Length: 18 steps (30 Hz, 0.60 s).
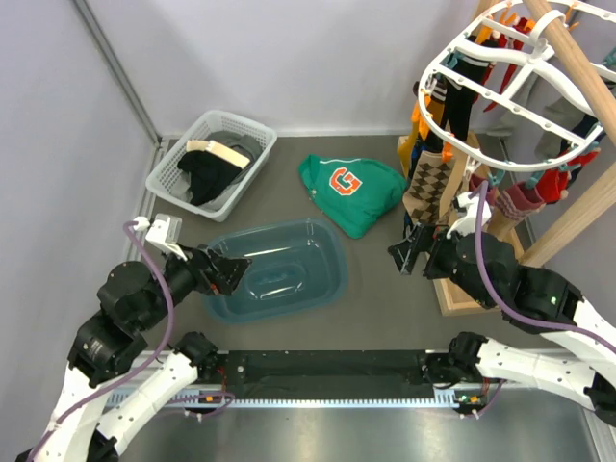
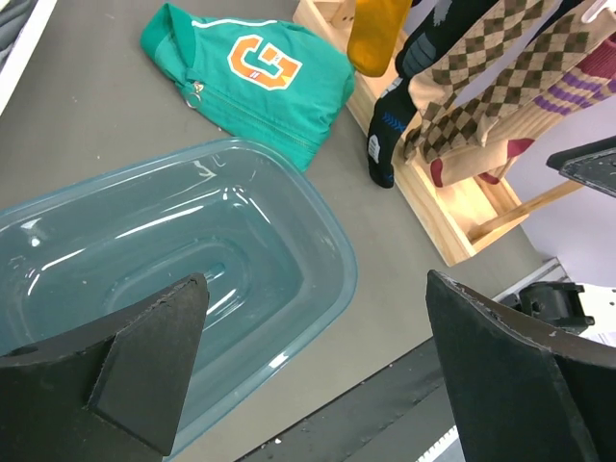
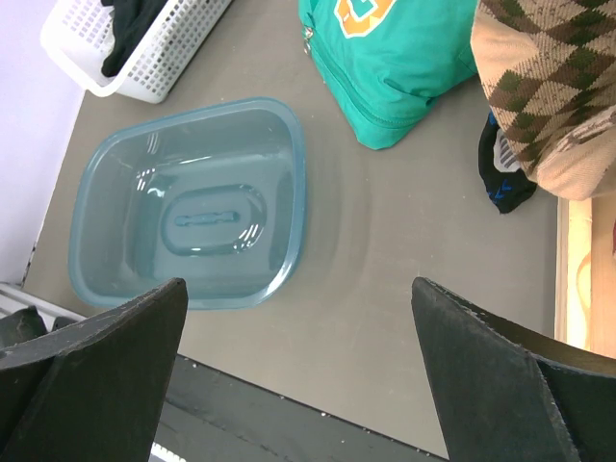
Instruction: Remove the socks clipped to the hanger
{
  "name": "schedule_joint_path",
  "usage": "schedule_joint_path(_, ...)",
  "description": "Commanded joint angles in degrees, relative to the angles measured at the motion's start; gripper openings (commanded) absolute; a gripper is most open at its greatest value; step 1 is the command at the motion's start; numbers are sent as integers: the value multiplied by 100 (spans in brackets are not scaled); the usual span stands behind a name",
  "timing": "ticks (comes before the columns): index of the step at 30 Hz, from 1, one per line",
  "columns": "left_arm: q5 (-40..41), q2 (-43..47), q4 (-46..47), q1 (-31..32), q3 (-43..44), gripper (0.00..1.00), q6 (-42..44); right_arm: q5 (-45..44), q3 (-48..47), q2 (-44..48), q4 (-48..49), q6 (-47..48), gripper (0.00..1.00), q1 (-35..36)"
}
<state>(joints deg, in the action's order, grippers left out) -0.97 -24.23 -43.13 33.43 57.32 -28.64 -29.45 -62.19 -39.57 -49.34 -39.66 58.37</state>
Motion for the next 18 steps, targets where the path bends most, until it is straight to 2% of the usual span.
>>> schedule_joint_path(1, 53, 138, 262, 6, 69, 99, -106, 1, -144, 99, 12, -42, 99, 25)
schedule_joint_path(8, 53, 164, 227, 14, 200, 99, -106, -140, -328, 12, 170, 308, 99, 34)
schedule_joint_path(14, 18, 146, 244, 6, 341, 99, -80, -411, -1206, -507, 206, 1099, 98, 34)
schedule_joint_path(17, -8, 190, 253, 14, 368, 99, -71, -1166, -1689, -1095, 5, 1398, 97, 34)
schedule_joint_path(18, -26, 217, 253, 6, 368, 99, -62, -1795, -2056, -1288, -162, 1443, 96, 34)
